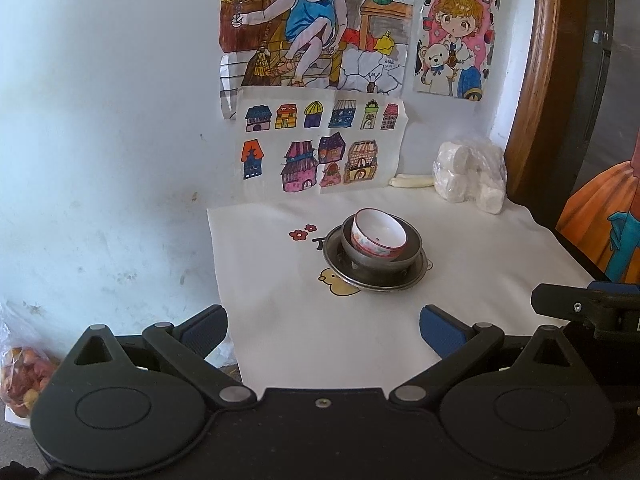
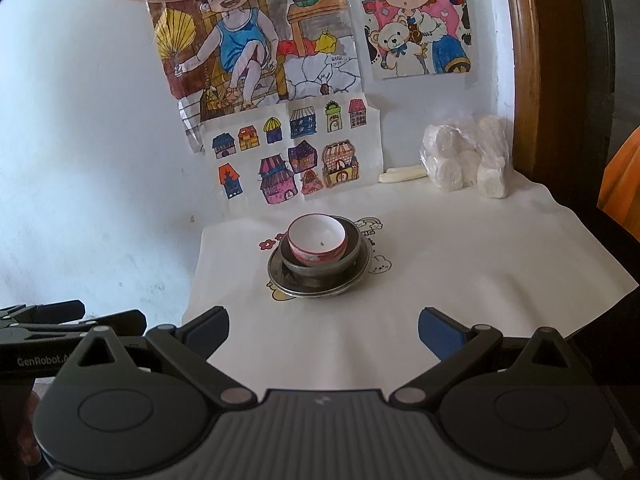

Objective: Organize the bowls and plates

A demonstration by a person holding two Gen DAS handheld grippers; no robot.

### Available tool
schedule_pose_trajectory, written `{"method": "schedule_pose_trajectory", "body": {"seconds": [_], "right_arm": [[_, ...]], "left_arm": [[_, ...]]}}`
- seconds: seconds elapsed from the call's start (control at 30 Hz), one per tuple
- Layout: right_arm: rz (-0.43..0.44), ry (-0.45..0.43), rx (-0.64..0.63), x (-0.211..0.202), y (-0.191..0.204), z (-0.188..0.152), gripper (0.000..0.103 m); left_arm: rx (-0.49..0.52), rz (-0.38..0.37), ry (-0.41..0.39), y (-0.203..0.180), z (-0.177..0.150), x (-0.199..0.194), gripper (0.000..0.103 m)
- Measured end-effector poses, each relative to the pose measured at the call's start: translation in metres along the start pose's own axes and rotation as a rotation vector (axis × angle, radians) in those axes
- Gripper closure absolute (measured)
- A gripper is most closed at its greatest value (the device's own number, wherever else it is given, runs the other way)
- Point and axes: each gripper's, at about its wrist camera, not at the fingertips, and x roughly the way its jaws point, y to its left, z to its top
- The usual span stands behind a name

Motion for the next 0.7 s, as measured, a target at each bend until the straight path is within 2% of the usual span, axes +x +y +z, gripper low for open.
{"method": "schedule_pose_trajectory", "body": {"seconds": [0.7], "right_arm": [[-0.003,0.008,-0.004,0.0032,0.0032,0.0003,0.0]], "left_arm": [[-0.003,-0.004,0.003,0.0035,-0.0031,0.001,0.001]]}}
